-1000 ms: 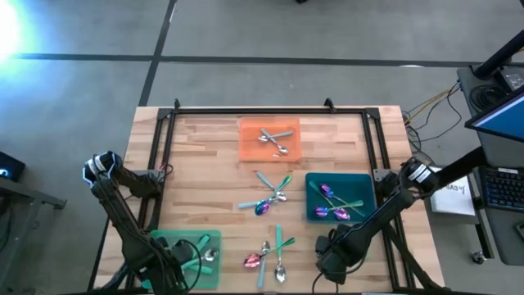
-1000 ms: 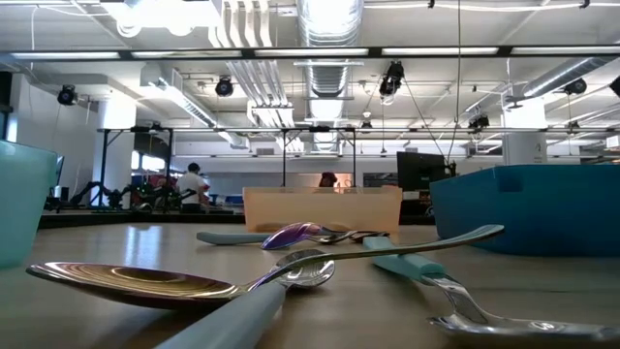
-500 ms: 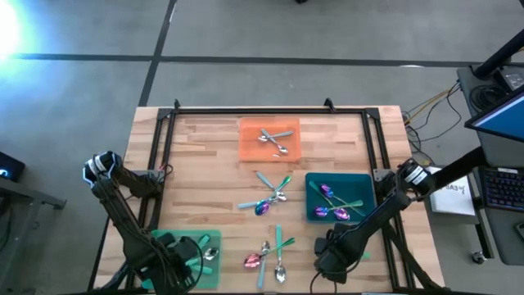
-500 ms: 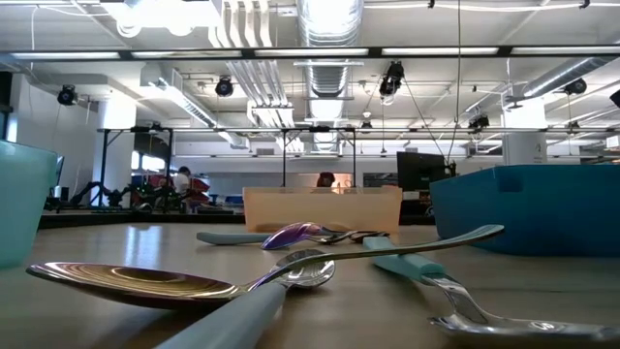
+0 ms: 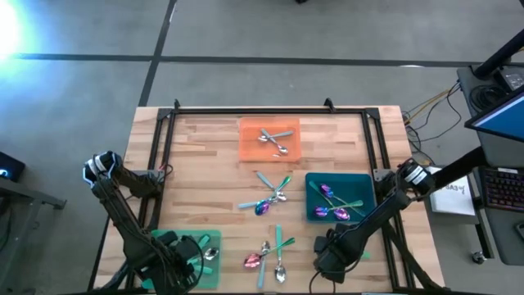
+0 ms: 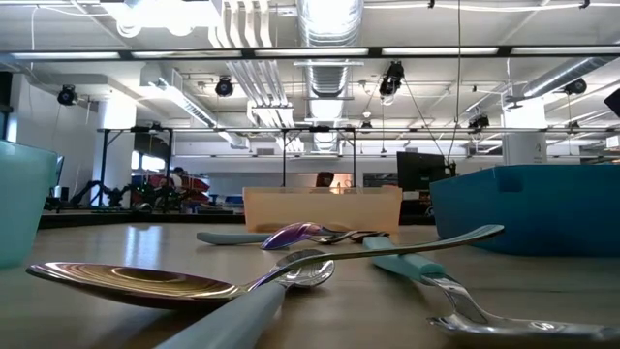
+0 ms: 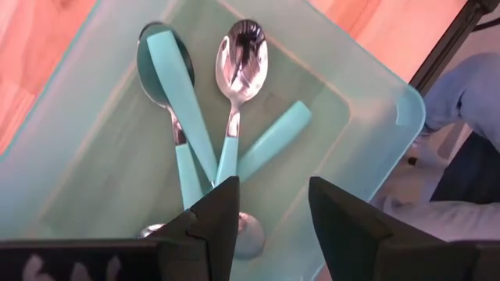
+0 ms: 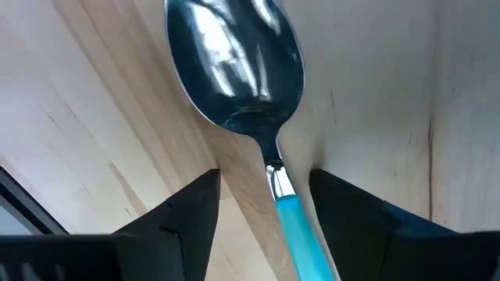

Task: Sort silverware by color (type)
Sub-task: Put the green spoon into the green bin

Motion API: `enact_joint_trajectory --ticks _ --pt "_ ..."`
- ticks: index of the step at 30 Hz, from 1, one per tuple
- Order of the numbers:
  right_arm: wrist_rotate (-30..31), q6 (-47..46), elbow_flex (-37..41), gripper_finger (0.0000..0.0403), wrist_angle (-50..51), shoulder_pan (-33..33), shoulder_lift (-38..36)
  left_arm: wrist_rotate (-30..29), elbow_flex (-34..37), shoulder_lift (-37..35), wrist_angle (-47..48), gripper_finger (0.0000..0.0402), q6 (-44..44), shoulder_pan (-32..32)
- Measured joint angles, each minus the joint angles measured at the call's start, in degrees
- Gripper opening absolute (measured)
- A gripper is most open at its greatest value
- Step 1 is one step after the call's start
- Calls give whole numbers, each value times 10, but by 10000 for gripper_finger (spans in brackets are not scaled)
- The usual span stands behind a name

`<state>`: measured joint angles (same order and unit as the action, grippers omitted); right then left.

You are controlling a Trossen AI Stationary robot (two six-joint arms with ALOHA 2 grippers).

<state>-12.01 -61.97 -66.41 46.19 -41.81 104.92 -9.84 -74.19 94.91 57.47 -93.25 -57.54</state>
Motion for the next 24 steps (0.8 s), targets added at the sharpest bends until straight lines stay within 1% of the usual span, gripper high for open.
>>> enact_joint_trajectory --ticks 4,7,10,13,16,17,21,24 --pt "0 3 1 200 -3 2 -11 -8 0 0 0 139 0 0" --pt "1 -2 1 181 -1 2 -12 -10 0 0 0 139 7 0" --pt "4 -3 1 137 4 2 -12 -22 0 0 0 139 12 1" --pt "5 -3 2 81 10 3 -12 -34 0 0 0 139 13 1" --pt "4 -3 2 29 10 6 -12 -60 0 0 0 139 13 1" --pt "3 -3 2 22 10 7 -13 -73 0 0 0 139 13 1" --pt "-3 -5 2 19 7 16 -20 -125 0 0 0 139 13 1" --pt "11 -4 3 17 -6 27 -34 -164 0 0 0 139 13 1"
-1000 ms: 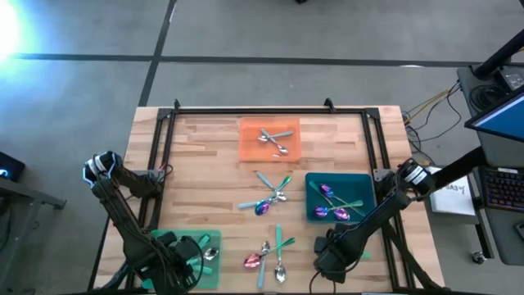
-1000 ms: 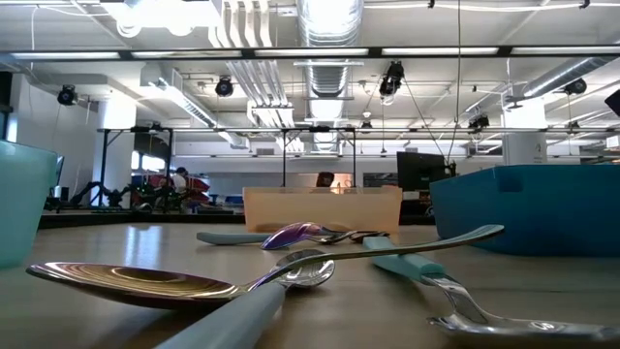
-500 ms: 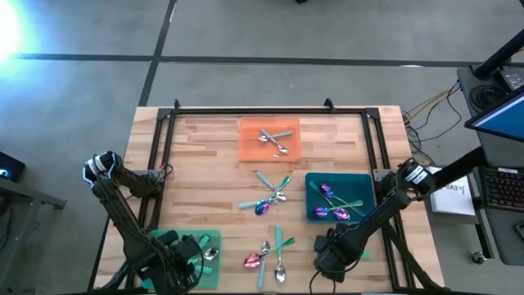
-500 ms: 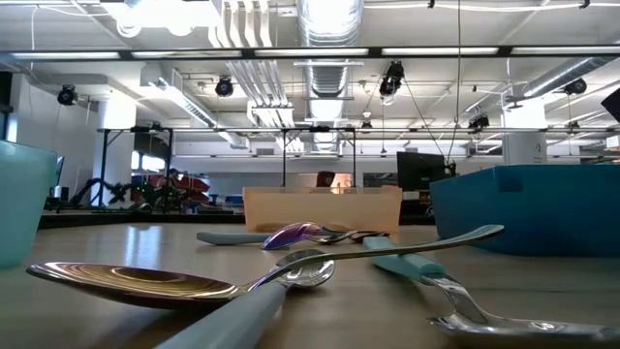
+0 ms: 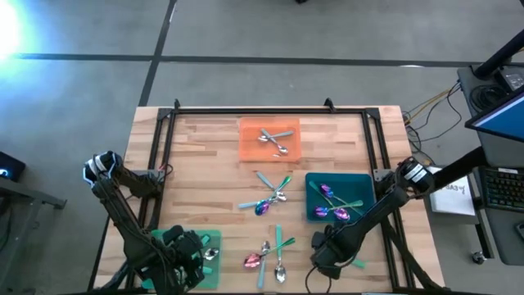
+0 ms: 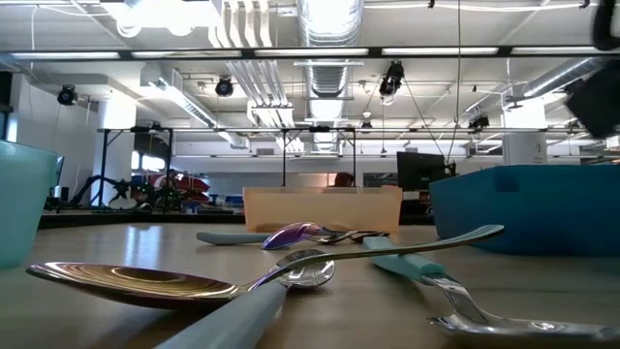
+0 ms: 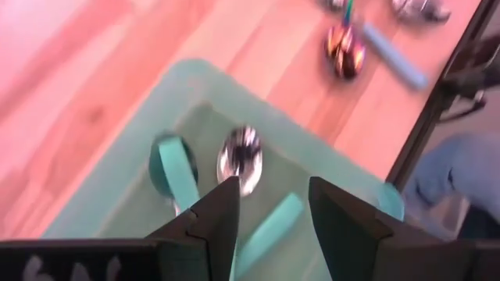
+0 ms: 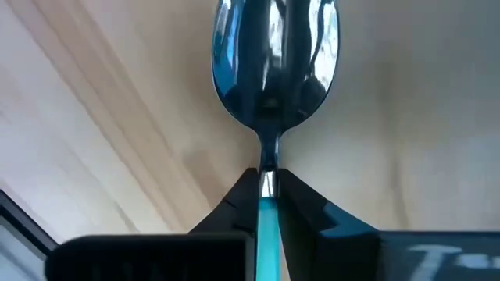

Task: Sort silverware by color (type)
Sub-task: Put the green spoon into the green bin

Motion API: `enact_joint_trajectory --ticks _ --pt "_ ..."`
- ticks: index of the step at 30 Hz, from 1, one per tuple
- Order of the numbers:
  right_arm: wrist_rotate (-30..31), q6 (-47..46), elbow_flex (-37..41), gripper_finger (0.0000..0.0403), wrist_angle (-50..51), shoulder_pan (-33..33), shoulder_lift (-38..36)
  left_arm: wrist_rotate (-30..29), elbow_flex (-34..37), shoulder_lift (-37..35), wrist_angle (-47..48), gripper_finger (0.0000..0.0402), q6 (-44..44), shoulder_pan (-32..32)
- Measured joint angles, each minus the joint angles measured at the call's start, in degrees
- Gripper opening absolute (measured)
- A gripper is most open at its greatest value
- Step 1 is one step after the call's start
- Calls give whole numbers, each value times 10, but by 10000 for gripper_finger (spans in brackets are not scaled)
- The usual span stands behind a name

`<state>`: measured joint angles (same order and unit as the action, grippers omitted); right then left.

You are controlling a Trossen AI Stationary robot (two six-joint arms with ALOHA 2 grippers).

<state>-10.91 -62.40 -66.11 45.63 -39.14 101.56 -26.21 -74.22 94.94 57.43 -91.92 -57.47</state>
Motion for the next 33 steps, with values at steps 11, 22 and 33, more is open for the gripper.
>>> enact_joint_trajectory --ticks 11,22,33 --pt "325 134 -40 15 -133 37 -111 -288 0 5 -143 139 187 0" --pt "471 561 -45 15 -616 50 -107 -439 1 33 -322 139 445 35" --pt "464 681 -80 15 -702 56 -55 -439 1 33 -488 139 595 65"
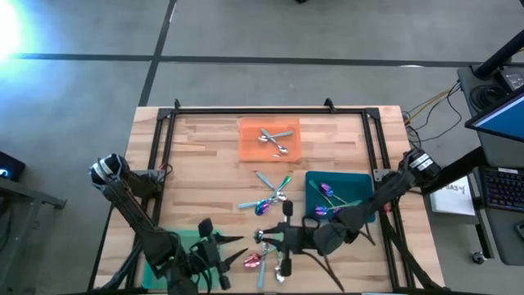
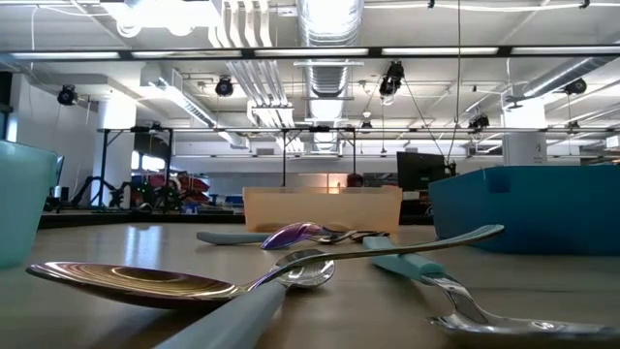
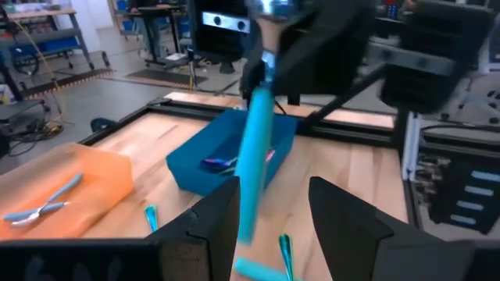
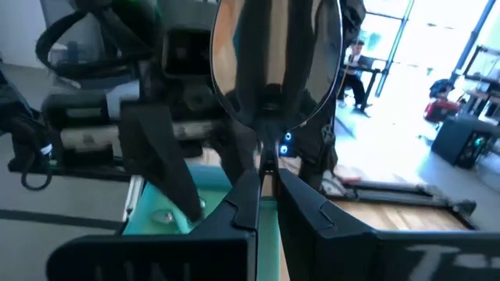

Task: Sort silverware by color (type)
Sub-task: Put the green spoon into the green bin

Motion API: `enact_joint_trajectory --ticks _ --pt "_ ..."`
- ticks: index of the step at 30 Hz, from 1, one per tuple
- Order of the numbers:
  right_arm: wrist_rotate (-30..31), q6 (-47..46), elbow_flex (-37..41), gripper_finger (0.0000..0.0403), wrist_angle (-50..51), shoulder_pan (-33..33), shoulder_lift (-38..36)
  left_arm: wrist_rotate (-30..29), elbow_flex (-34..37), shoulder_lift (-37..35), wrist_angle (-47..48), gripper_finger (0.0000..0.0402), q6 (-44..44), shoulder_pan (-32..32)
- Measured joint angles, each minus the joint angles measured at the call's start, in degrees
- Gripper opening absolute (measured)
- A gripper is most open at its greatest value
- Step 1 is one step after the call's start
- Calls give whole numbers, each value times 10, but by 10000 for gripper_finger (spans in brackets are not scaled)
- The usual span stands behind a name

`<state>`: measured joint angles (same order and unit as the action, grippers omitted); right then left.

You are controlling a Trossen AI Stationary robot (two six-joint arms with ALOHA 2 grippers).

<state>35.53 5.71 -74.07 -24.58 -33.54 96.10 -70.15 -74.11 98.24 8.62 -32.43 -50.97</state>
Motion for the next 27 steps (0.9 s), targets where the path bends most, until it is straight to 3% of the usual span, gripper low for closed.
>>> enact_joint_trajectory --ticks 7,10,13,16,21,27 --pt "3 65 -75 15 0 0 56 -1 0 0 -10 139 4 24" --pt "6 87 -101 15 1 0 71 -33 0 0 -9 135 4 23" --pt "11 100 -115 14 4 0 79 -38 0 0 -7 108 4 22" --pt "11 82 -116 14 7 1 80 -17 0 0 -5 50 14 22" --pt "9 60 -116 14 18 2 79 -8 0 0 -6 43 11 22" --pt "7 43 -116 70 96 3 66 6 1 -3 -3 41 -2 22"
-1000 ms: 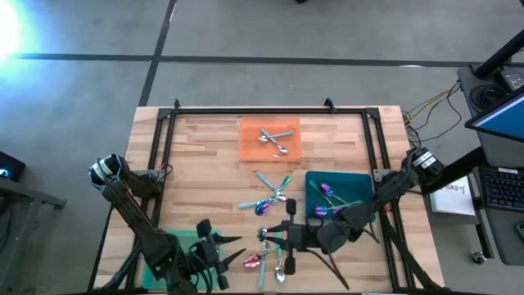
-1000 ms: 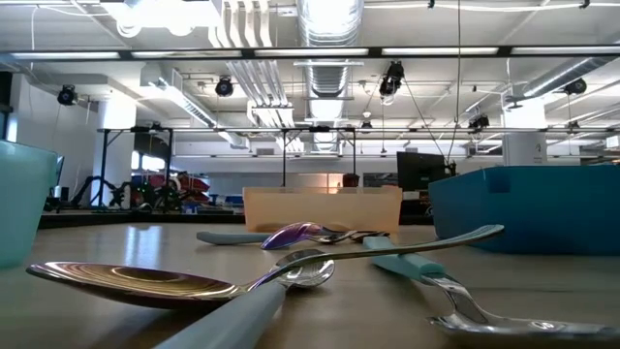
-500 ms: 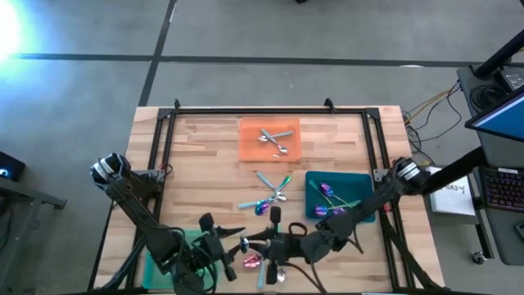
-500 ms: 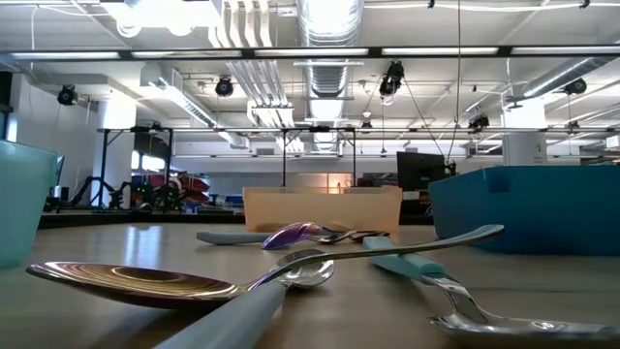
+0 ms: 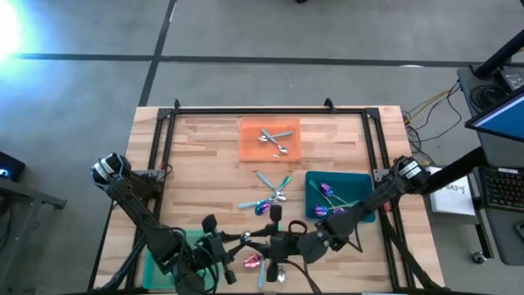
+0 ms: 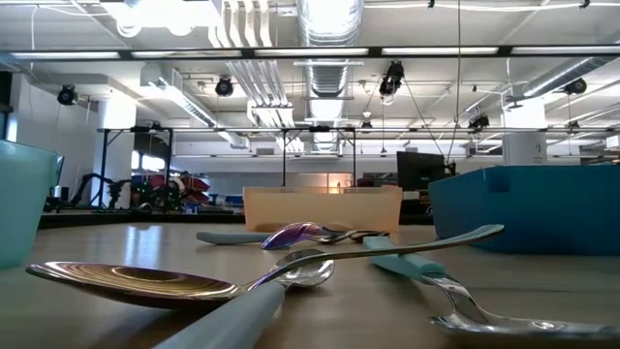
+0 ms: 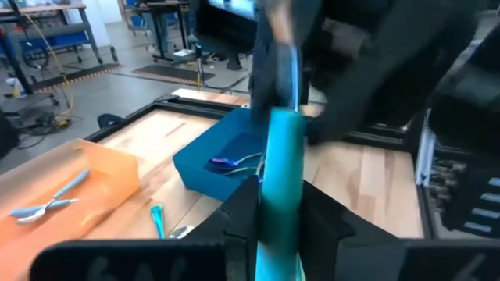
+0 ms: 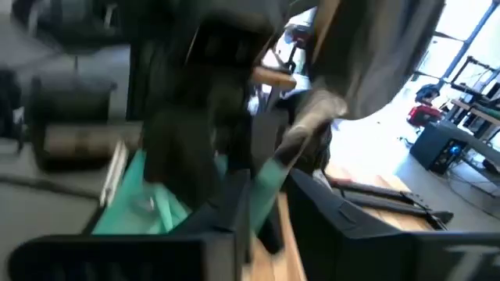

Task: Sort silverware by color (type)
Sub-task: Put the green spoon into the green bin

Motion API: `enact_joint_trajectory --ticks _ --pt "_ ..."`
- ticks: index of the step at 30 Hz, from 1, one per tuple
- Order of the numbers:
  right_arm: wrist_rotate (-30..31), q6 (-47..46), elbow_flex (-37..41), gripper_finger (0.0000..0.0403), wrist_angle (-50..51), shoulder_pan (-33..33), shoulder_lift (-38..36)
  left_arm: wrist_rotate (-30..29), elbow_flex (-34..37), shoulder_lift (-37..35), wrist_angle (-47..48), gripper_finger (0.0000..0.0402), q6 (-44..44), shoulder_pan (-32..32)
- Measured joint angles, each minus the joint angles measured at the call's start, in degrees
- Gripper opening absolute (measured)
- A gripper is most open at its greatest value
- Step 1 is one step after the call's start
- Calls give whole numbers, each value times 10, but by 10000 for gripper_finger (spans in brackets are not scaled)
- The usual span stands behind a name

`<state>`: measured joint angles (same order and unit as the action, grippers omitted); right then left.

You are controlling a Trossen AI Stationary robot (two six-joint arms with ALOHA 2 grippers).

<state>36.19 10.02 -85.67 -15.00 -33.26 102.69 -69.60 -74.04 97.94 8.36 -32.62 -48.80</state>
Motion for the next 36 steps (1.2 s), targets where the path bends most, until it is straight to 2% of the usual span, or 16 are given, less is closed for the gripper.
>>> enact_joint_trajectory --ticks 2,4,8,12,15,18,20,26,31,33,36 --pt "0 -14 0 96 35 -1 -9 -3 0 -5 3 21 -1 0" --pt "3 -48 1 118 87 -2 -25 -8 0 -8 9 22 -4 0" --pt "-4 -176 -3 149 238 -6 -58 18 0 -19 45 22 -19 -8" --pt "-66 -325 -2 158 391 -8 -63 110 -1 -32 147 22 -128 -19" --pt "-80 -399 -1 156 451 -12 -52 201 -1 -33 247 22 -247 -26" --pt "-90 -437 1 147 472 -14 -37 316 -3 -35 335 22 -363 -35" --pt "-117 -445 2 141 474 -14 -25 399 -3 -35 368 22 -416 -41" --pt "-178 -436 2 134 473 -10 12 575 -4 -35 413 22 -490 -66" --pt "-213 -435 3 132 473 -1 33 628 -4 -35 464 24 -534 -77" --pt "-213 -435 3 130 473 3 40 647 -3 -34 480 45 -553 -77" --pt "-217 -435 3 131 469 9 49 663 -3 -34 503 100 -572 -78"
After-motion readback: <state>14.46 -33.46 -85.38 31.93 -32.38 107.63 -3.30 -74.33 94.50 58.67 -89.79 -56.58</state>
